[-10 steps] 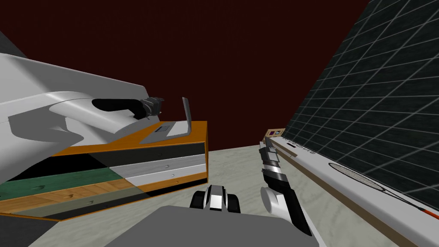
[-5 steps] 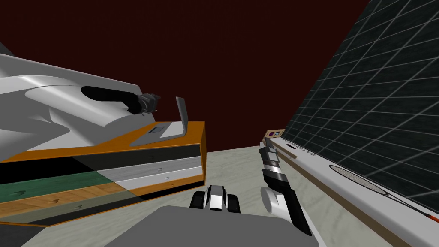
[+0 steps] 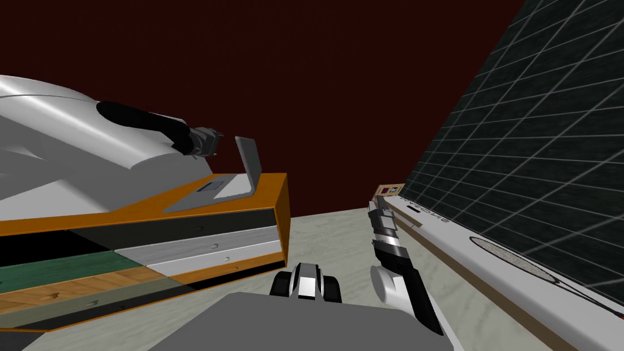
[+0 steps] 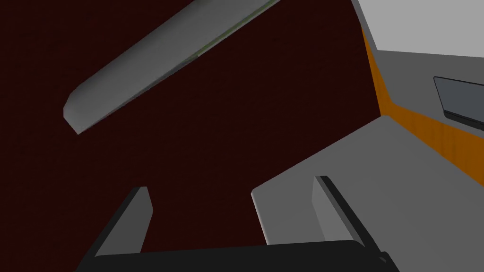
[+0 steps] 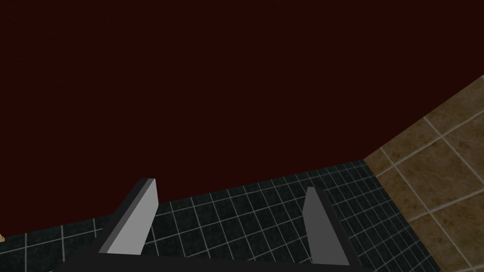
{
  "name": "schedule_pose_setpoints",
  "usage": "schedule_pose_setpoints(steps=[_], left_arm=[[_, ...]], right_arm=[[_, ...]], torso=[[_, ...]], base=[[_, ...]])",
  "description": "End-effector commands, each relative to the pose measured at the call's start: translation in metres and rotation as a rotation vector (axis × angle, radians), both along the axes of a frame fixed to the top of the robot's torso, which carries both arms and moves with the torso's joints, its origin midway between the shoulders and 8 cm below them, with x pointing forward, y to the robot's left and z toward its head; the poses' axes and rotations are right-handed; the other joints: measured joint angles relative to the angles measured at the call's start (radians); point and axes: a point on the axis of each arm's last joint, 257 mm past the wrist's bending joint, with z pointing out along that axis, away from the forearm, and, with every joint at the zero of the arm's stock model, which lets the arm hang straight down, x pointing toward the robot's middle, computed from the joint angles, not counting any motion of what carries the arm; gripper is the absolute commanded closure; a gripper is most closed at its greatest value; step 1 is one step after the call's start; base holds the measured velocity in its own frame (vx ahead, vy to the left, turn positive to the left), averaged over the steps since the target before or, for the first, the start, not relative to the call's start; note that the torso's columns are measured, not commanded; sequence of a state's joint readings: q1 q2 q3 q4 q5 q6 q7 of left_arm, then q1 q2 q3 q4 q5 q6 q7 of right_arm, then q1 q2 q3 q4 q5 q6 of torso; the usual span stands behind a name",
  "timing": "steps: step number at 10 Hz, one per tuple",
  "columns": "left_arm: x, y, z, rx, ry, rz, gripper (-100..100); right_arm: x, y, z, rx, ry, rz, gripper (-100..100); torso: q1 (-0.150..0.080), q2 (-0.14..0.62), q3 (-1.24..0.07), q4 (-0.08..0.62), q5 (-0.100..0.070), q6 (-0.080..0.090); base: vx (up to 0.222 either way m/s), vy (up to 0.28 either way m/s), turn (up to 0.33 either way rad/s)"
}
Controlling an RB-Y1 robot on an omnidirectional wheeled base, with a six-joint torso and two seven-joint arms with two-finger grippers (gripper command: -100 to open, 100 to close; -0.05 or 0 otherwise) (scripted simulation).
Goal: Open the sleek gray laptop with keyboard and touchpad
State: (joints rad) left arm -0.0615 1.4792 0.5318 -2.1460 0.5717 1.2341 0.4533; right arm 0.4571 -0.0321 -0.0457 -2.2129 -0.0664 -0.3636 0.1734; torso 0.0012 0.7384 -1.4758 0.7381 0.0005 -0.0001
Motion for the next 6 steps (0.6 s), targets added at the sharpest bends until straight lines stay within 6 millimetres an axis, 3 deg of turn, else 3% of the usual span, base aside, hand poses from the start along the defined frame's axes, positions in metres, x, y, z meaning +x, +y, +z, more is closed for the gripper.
schedule_pose_setpoints(steps=[1, 6], left_arm=[[-0.007, 0.005, 0.009, 0.004, 0.032, 0.033, -100], [-0.021, 0.01, 0.026, 0.008, 0.082, 0.085, -100]], right_arm=[[0.0, 0.0, 0.0, 0.0, 0.0, 0.0, 0], [0.0, 0.0, 0.0, 0.0, 0.0, 0.0, 0]], torso=[[0.0, 0.0, 0.0, 0.0, 0.0, 0.0], [-0.001, 0.0, 0.0, 0.0, 0.0, 0.0]], base=[[0.071, -0.087, -0.001], [0.066, -0.101, 0.002]])
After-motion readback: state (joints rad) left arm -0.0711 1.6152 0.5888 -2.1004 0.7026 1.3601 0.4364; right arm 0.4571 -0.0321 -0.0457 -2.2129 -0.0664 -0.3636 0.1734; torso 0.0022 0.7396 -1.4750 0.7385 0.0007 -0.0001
